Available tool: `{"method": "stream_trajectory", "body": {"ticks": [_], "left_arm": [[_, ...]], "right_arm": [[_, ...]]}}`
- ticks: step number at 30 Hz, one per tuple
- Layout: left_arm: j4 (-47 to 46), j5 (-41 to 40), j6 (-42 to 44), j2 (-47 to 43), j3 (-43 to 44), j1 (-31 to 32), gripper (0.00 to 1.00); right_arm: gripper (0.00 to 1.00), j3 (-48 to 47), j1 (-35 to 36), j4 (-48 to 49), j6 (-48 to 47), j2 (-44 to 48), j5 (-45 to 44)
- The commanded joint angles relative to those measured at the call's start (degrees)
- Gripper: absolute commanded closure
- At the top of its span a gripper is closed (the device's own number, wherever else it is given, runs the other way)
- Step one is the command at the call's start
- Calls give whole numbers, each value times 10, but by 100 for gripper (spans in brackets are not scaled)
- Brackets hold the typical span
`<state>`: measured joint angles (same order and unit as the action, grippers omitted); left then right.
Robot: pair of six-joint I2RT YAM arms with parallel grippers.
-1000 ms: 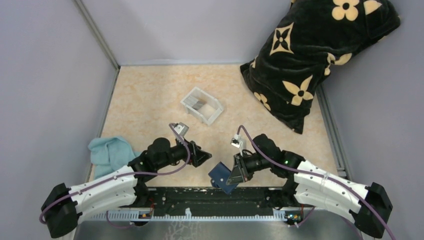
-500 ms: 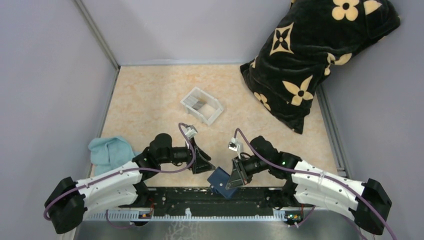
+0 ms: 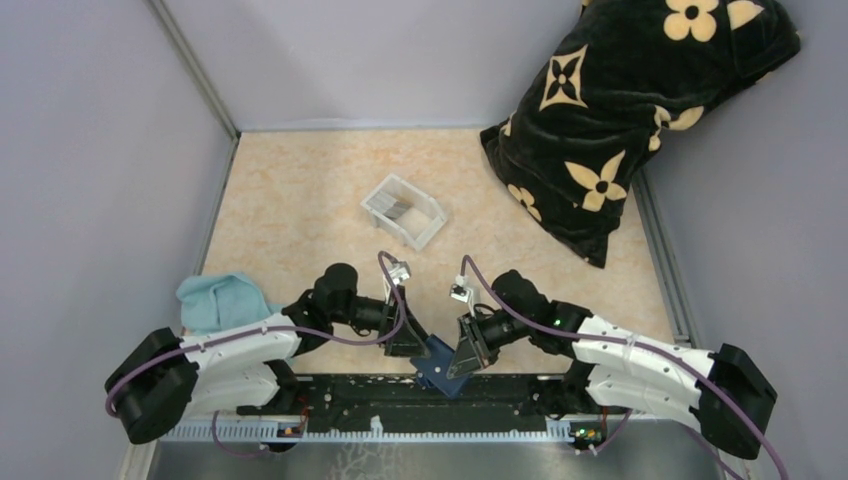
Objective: Put the credit cards into the card holder
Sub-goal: Close the card holder at the center of the board.
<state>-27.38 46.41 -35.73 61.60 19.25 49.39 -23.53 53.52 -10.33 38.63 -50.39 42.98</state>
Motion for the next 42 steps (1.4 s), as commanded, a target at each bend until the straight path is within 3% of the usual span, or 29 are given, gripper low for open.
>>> {"method": "stream_trajectory", "body": {"ticks": [1,6,10,17,20,23,25,27,30,33,38,42], "left_arm": [[-43,53,0,23,26,-1,29],[-59,79,-1,58,36,-1,49],[-81,93,-10,80,36,-2,70],[-153,127,-50,107,26,-1,77],[-191,141,-71,120,20,-2,99],[-229,135,-86,126,8,-2,100],[-200,90,-73,121,4,-8,100],[-156,5,-59,110,0,-16,100],[-114,-117,-67,100,-6,-20,100],[-121,-208,-112,105,-12,-20,100],[-151,-374,-198,108,-27,-12,100],[-105,-523,-258,101,-26,16,100]], "right_arm": [[100,-20,5,60,-3,-21,24],[100,-31,5,73,-6,-40,30],[100,-36,5,74,-7,-45,34],[100,-42,-1,81,-11,-53,43],[100,-42,-8,87,-13,-58,48],[100,-46,-17,89,-17,-62,52],[100,-51,-25,86,-18,-61,46],[87,-61,-36,61,-31,-59,22],[59,-85,-42,-3,-67,-52,-67],[45,-99,-43,-37,-87,-46,-160],[40,-114,-43,-62,-97,-45,-298],[38,-115,-43,-74,-108,-42,-399]]}}
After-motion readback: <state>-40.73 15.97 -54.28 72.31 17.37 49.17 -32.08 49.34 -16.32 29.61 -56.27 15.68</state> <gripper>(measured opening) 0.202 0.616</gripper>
